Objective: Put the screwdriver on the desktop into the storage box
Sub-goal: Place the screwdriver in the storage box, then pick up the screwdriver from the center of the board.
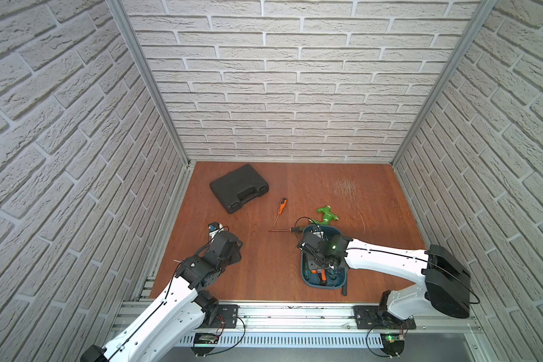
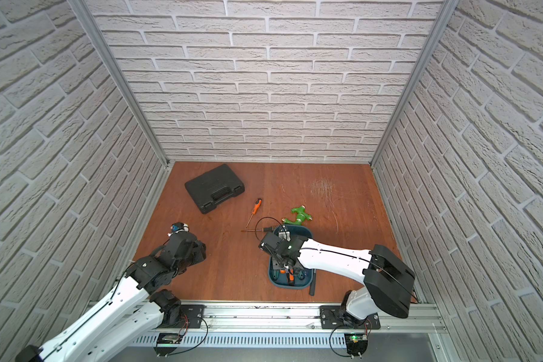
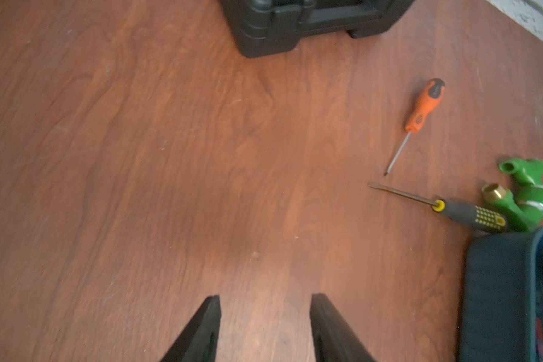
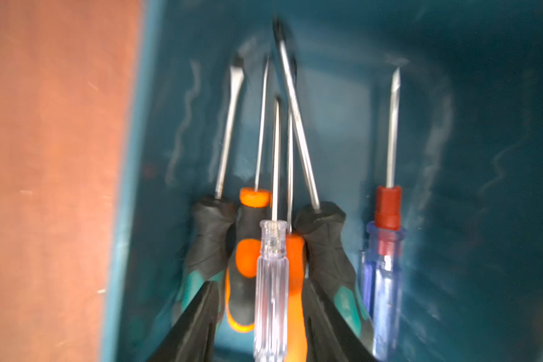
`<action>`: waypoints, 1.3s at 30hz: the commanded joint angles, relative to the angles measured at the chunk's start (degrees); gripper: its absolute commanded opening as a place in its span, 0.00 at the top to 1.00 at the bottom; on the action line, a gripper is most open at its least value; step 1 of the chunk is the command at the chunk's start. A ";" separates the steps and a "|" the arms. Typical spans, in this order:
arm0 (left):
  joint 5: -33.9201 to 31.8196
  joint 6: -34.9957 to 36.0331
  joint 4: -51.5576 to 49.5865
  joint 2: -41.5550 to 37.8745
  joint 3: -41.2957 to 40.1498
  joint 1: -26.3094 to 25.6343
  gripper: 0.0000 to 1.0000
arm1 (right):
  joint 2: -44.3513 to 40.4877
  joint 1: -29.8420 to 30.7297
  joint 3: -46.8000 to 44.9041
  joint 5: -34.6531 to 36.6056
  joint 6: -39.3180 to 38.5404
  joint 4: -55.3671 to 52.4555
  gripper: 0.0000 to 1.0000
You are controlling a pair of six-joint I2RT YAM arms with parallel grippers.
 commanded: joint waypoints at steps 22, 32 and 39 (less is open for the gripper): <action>27.04 41.22 10.57 71.53 54.98 4.41 0.26 | -19.92 -3.82 -5.17 6.28 -3.06 -0.86 0.45; 23.41 40.63 5.78 84.72 66.74 4.96 0.42 | -19.96 -4.29 -7.88 3.98 -2.39 1.59 0.45; 20.47 41.83 3.02 88.22 70.60 3.61 0.51 | -20.30 -5.22 -8.92 2.76 -2.54 2.39 0.45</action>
